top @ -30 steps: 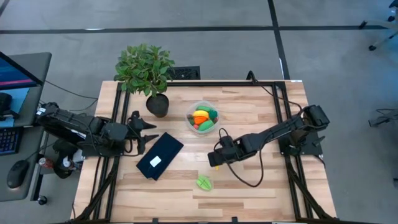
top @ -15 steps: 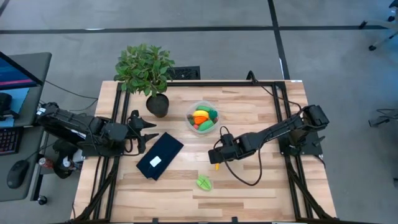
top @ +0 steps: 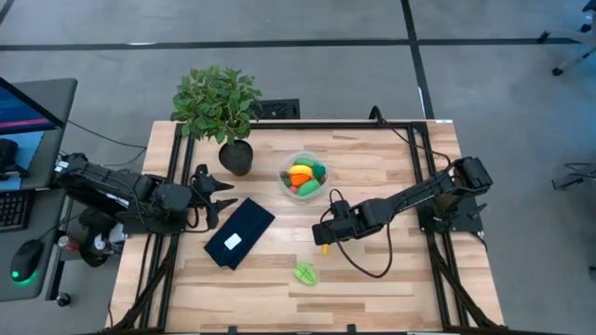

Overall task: Pick and placing Produce into tupperware
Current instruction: Put the yellow corn into the transparent bin, then put the green starfruit into the transparent bin

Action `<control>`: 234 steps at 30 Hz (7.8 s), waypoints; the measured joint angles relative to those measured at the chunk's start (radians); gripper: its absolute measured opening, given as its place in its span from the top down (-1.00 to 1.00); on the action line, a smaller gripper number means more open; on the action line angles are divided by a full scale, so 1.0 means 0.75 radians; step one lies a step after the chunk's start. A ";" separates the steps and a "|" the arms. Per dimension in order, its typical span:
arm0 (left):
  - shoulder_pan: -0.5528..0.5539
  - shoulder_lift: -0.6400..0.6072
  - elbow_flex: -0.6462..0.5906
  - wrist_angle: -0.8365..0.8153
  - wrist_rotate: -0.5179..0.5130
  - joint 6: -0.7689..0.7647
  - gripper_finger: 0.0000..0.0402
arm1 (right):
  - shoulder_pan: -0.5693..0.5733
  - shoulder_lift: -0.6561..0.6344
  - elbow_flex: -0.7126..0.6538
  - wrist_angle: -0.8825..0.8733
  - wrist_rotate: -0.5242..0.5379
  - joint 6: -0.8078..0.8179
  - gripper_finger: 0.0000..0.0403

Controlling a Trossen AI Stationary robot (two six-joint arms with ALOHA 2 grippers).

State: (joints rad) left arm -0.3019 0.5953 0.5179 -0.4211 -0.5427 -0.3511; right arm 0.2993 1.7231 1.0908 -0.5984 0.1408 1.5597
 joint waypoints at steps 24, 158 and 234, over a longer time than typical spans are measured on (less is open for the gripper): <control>0.001 -0.001 0.002 -0.035 -0.015 -0.037 0.01 | 0.064 0.200 0.037 0.115 -0.019 0.024 -0.02; 0.001 0.001 0.001 -0.026 -0.068 -0.109 0.01 | -0.221 -0.243 0.038 -0.090 0.364 -0.501 0.85; 0.001 0.250 0.001 0.434 -0.002 -0.144 0.01 | -0.407 -0.369 0.121 0.139 0.012 -1.525 0.54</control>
State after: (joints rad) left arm -0.3016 0.7825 0.5182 -0.0955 -0.5441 -0.4589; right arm -0.0058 1.4461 1.1816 -0.4944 0.1500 0.4155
